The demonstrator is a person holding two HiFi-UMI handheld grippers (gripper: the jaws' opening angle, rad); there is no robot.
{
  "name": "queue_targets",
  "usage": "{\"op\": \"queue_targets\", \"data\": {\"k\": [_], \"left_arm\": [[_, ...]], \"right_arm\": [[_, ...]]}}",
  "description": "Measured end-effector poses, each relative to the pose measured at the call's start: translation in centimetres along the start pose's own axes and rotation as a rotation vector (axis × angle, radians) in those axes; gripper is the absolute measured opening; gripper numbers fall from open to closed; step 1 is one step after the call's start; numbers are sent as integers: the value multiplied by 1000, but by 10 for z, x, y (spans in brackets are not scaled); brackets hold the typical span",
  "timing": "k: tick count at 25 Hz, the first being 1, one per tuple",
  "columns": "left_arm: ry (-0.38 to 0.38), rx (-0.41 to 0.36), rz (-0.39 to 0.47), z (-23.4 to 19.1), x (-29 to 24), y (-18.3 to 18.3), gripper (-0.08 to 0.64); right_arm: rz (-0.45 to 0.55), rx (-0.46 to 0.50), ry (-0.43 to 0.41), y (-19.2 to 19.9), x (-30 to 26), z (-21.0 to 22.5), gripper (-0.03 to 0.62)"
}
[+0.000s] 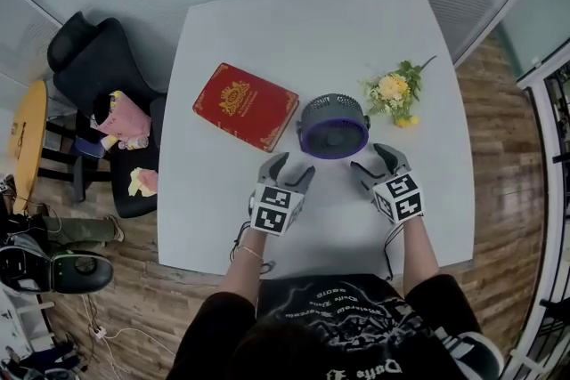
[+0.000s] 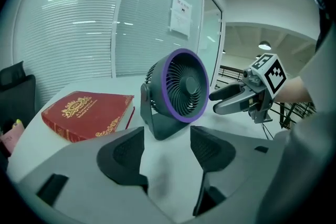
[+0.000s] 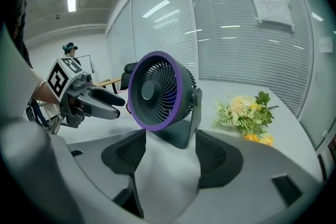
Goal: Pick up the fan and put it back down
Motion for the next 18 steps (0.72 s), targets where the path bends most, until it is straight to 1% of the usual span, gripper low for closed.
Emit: {"op": "queue_targets", "data": {"k": [4, 10, 15, 18], "left_arm": [[15, -11, 25, 15, 28, 0, 282], [10, 20, 89, 30, 68, 8, 285], [15, 3, 149, 46, 102, 14, 285], [26, -3, 169, 58, 122, 19, 287]], "right_arm": [[27, 5, 18, -8, 21, -17, 302], [91, 11, 55, -19, 58, -46, 302], [123, 22, 76, -21, 84, -76, 302], [138, 27, 82, -17, 98, -96, 301]]}}
Point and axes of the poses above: the fingertips, and each gripper's own axes: x backward along the fingers, z to its right, y out of its underside, the point moved 2 cm from there along x, backward along the fingers, and after that the axes turned 3 degrees about y, right-handed, at the moved point
